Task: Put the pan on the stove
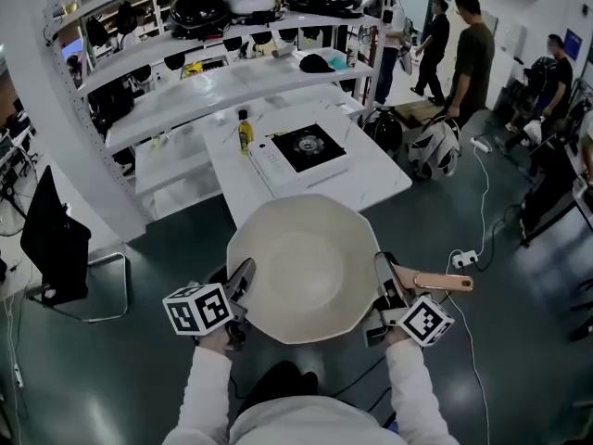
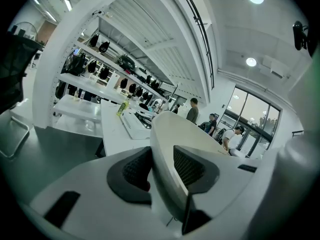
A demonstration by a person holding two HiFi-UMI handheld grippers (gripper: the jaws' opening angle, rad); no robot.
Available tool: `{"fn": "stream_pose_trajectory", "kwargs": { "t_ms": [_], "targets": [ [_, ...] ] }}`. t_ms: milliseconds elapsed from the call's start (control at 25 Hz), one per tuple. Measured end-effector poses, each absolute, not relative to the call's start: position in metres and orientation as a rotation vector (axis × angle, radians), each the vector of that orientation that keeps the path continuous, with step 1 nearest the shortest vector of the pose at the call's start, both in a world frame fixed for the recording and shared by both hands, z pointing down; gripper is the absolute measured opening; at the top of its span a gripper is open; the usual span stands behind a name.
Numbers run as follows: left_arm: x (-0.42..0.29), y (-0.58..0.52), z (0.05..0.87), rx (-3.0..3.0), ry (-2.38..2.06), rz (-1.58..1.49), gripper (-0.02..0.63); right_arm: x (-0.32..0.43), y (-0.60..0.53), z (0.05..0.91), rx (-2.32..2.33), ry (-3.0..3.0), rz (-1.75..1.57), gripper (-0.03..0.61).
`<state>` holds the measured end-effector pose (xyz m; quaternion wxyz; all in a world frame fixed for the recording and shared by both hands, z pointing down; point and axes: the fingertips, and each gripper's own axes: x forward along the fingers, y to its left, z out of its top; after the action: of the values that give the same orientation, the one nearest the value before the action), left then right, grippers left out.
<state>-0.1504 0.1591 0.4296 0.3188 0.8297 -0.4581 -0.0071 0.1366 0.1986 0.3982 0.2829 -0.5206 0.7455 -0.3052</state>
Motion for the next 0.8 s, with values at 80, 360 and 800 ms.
{"fn": "stream_pose_trajectory", "kwargs": {
  "t_ms": [80,360,800],
  "targets": [
    [-0.148,0.155,0.428,2.175,-1.203,-0.014,0.146,0.138,0.194,0.395,-1.383,1.999,-0.816,0.181],
    [-0.132,0.120,0.429,2.186,-1.197,0.000,0.144,0.155,0.163,0.400,-1.398,1.985,-0.822,0.179],
    [-0.112,0.018,0.442,2.199,-1.146,0.025,0.144,0.172,0.072,0.413,-1.439,1.938,-0.838,0.178]
  ]
}}
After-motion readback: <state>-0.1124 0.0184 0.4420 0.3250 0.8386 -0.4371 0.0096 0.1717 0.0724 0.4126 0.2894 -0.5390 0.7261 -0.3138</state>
